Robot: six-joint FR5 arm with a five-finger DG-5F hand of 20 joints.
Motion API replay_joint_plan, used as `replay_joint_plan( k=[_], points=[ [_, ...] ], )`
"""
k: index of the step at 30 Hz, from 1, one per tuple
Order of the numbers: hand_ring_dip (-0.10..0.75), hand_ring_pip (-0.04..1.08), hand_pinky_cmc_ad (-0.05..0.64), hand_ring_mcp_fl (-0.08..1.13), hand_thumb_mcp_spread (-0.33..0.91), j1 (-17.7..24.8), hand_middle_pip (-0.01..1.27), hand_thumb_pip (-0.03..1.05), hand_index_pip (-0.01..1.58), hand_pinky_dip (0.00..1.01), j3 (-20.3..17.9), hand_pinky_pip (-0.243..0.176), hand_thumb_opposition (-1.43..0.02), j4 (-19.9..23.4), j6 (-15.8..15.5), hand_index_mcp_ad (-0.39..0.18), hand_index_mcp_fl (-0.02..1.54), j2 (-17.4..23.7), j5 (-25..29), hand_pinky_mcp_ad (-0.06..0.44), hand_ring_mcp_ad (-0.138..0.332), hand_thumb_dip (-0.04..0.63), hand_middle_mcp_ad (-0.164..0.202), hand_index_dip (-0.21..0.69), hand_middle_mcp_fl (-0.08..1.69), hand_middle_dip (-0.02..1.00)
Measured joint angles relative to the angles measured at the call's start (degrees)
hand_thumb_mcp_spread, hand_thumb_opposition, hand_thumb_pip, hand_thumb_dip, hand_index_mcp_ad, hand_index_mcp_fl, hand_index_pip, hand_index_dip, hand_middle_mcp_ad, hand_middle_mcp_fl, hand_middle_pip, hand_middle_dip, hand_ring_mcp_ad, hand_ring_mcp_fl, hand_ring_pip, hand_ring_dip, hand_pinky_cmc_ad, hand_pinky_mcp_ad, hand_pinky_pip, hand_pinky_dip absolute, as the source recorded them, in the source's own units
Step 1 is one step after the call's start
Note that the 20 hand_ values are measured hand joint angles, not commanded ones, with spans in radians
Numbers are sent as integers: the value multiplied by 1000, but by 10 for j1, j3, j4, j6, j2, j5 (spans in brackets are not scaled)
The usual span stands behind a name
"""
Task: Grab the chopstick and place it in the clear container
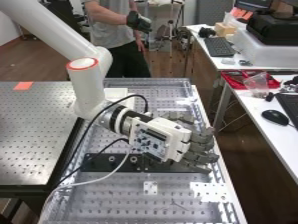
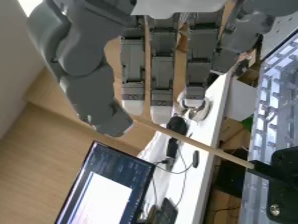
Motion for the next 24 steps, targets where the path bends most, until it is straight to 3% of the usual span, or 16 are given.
replay_joint_plan(
  k=[4,13,24],
  points=[
    [532,79,312,459,581,3,899,696,1491,176,-3,35,-819,8,9,14,3,-2,13,157,113,321,79,117,307,705],
    [545,79,354,494,574,7,908,672,1518,176,5,42,-819,4,10,12,37,-7,13,157,108,307,77,91,374,721],
    [548,73,354,490,595,6,908,672,1520,176,13,42,-819,1,8,12,56,-10,16,159,101,307,75,87,377,719]
  ],
)
